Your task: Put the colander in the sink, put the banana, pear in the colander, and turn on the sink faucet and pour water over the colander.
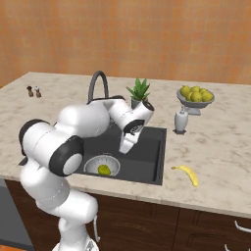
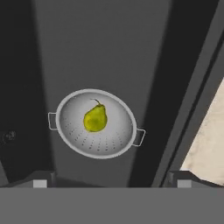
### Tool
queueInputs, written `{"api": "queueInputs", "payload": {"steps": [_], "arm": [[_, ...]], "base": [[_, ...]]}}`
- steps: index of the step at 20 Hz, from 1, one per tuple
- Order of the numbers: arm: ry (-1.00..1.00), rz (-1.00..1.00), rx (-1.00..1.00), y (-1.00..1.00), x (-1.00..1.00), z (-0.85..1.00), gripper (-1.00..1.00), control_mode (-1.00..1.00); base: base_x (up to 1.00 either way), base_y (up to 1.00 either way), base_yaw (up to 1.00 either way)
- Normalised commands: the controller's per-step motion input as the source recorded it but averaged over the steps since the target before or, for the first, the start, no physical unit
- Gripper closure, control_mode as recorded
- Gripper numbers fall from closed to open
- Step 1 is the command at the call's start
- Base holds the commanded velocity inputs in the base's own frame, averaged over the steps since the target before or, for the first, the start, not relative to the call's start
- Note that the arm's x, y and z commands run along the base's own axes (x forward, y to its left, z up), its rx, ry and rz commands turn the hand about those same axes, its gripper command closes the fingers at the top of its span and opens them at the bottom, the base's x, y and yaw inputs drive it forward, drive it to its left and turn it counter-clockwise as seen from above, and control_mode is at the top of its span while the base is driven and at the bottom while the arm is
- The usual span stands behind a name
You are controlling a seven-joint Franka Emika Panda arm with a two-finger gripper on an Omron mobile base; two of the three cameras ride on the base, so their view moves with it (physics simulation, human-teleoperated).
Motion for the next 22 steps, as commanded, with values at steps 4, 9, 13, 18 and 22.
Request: {"api": "queueInputs", "payload": {"steps": [4, 9, 13, 18, 22], "arm": [[0.00, -0.01, -0.15, -0.95, -0.39, 0.52, -1.00, -1.00], [0.03, -0.12, -0.13, -0.92, -0.19, 0.43, -1.00, -1.00], [0.09, -0.31, -0.03, -0.91, -0.06, 0.36, -1.00, -1.00], [0.00, -0.45, 0.00, -0.95, -0.15, 0.07, -1.00, -1.00], [0.00, -0.41, 0.00, -0.71, -0.33, -0.04, -1.00, -1.00]], "base": [[0.00, 0.00, 0.00], [0.00, 0.00, 0.00], [0.00, 0.00, 0.00], [0.00, 0.00, 0.00], [0.00, 0.00, 0.00]]}}
